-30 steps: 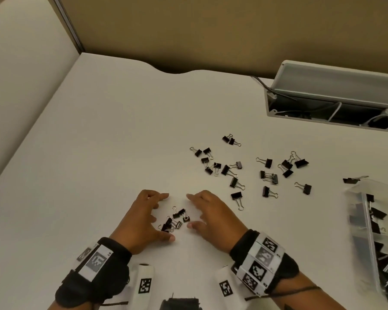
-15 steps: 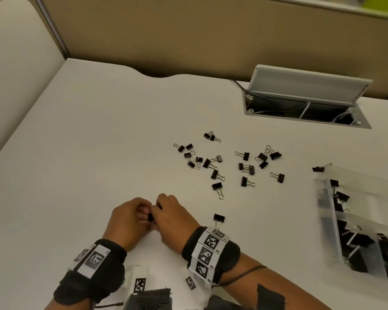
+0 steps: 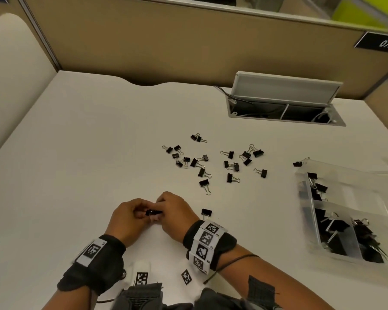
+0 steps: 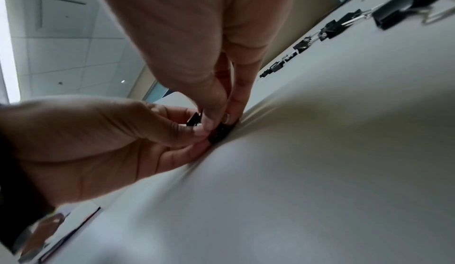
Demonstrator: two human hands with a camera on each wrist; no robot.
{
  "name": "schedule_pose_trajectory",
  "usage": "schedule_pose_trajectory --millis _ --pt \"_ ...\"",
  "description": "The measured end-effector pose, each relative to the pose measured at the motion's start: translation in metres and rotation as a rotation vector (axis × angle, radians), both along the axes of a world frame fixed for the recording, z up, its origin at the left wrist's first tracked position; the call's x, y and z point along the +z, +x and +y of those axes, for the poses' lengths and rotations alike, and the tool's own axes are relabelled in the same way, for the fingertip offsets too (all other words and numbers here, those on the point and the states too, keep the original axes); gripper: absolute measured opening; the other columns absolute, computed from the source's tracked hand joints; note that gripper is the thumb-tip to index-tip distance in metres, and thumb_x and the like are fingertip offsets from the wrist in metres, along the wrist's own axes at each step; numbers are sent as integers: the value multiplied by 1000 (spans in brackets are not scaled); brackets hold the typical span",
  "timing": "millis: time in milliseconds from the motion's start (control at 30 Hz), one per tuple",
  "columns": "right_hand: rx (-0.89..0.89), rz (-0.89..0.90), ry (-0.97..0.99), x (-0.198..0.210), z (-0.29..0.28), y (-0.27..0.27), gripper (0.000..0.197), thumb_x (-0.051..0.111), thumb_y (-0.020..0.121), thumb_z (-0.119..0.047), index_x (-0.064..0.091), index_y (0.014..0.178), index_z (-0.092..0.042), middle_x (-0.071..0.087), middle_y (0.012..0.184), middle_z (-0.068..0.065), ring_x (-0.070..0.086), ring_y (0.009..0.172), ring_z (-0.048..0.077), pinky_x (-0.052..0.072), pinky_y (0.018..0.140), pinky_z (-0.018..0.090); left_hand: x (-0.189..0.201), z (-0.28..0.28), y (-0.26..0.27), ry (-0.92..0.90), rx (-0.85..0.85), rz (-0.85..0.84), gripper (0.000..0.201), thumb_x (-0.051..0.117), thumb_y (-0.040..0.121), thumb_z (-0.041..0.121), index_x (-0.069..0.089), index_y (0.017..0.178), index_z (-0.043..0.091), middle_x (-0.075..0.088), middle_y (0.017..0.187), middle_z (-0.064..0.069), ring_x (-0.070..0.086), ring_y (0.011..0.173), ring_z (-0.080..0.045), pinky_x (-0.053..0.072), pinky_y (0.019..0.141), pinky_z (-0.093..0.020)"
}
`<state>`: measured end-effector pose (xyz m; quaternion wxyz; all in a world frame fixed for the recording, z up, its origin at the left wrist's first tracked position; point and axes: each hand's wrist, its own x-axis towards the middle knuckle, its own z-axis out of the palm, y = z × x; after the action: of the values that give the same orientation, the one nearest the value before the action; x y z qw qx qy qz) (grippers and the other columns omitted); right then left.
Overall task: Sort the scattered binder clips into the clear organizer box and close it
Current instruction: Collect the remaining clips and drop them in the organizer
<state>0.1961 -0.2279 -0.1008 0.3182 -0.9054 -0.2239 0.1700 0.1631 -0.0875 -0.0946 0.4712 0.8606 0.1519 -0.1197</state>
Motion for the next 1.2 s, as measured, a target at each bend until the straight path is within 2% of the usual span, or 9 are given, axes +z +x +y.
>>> schedule_pose_trajectory --millis 100,267,433,533,667,833,933,1100,1200 --pt "-78 56 99 14 -7 0 26 64 86 -15 68 111 -12 57 106 8 55 96 21 48 85 28 3 0 0 -192 26 53 24 71 79 4 69 98 18 74 90 -2 69 86 -16 53 79 -26" --pt "-128 87 150 31 -21 0 25 62 86 -8 69 109 -14 59 106 7 57 97 20 47 84 22 13 -8 -3 -825 174 165 34 58 76 -8 67 107 2 71 106 -21 68 101 -34 57 87 -40" --pt "-7 36 137 41 -19 -4 31 68 82 -12 69 112 -17 66 107 7 61 97 19 49 89 29 19 -10 -2 -1174 429 253 30 51 77 16 59 94 -6 67 93 -26 68 71 -32 60 67 -38" --pt "-60 91 242 45 -23 -3 31 71 81 -15 69 112 -17 70 106 2 66 92 10 53 86 22 14 -6 -5 -1148 476 335 36 50 88 30 62 91 -4 65 87 -21 64 66 -26 57 55 -29" --pt "-306 86 241 43 -47 13 22 70 84 -16 72 105 -18 71 101 -2 65 87 6 51 82 15 10 4 -9 -1017 526 351 29 52 89 25 53 66 8 53 67 -10 51 53 -18 41 37 -20" --pt "36 142 -127 25 -55 4 60 75 76 -31 52 132 -30 51 136 -3 46 121 13 42 103 33 10 10 -10 -822 533 328 33 51 93 22 45 61 14 45 53 -2 35 38 -9 23 29 -18" --pt "250 -1 -279 15 -39 -8 62 67 81 -38 42 138 -35 36 143 -2 26 132 18 39 103 40 13 7 -8 -730 492 314 30 50 94 23 51 66 12 48 54 -2 37 40 -10 25 31 -17" --pt "251 -190 -266 -2 -23 -19 21 53 90 -14 64 108 -12 49 114 7 46 108 28 49 77 41 19 -2 -8 -723 452 309 30 47 96 20 59 74 4 57 58 -7 48 46 -14 39 38 -18" --pt "205 -223 -248 -5 -26 -17 24 49 87 -4 67 103 -6 53 102 10 51 97 30 47 72 38 19 -6 -10 -724 429 309 29 48 96 19 61 78 2 61 62 -10 53 49 -15 46 43 -20"
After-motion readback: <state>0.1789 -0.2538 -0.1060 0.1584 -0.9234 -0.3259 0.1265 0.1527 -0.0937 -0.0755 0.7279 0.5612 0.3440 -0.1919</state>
